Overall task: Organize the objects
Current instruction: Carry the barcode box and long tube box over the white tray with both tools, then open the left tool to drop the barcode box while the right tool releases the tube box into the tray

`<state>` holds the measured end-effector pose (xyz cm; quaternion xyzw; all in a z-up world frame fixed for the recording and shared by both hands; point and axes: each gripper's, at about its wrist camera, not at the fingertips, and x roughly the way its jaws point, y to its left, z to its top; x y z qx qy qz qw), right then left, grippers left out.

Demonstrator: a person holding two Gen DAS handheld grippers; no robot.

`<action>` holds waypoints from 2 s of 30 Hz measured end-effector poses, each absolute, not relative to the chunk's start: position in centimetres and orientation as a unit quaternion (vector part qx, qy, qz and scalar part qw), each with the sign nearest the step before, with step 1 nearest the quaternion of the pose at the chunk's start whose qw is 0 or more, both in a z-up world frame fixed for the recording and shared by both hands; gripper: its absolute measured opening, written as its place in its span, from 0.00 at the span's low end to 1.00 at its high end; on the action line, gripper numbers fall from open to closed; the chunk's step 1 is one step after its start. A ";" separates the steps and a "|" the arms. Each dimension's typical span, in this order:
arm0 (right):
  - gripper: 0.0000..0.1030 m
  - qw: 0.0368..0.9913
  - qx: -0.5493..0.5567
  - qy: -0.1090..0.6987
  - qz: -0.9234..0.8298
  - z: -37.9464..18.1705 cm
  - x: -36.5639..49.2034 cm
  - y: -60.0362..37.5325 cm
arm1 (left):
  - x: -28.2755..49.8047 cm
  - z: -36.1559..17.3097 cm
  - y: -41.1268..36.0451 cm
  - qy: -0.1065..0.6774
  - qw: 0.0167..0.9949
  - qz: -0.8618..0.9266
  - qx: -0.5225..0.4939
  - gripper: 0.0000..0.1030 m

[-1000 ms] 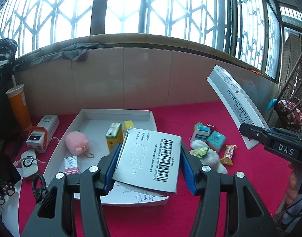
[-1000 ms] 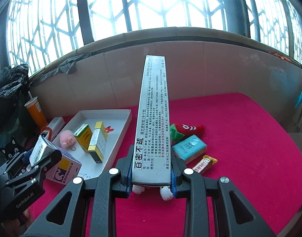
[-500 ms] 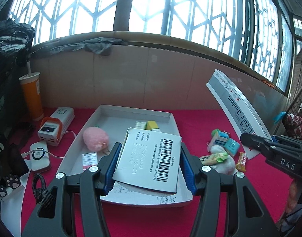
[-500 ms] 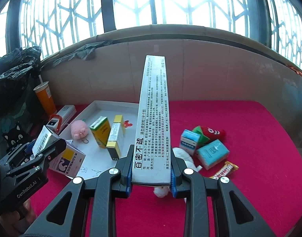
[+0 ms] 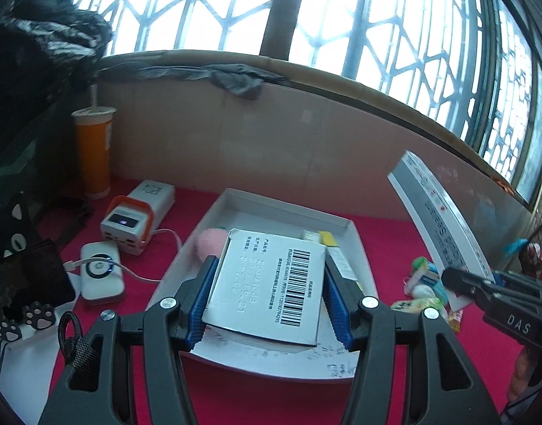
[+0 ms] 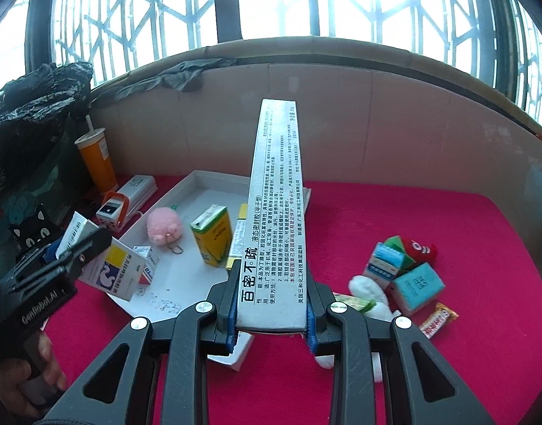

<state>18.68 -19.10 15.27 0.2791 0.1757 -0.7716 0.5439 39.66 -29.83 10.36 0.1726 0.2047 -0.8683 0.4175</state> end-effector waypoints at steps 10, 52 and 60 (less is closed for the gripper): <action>0.29 0.567 0.276 0.200 -0.750 14.5 20.9 -21.7 | 38.7 10.9 -31.6 0.196 0.416 -0.871 0.173 0.54; 0.84 0.558 0.232 0.225 -0.764 12.1 20.4 -22.6 | 36.6 12.9 -32.5 0.148 0.484 -0.846 0.165 0.94; 0.84 0.531 0.267 0.172 -0.785 13.0 16.6 -19.5 | 34.5 13.1 -30.3 0.140 0.457 -0.860 0.179 0.95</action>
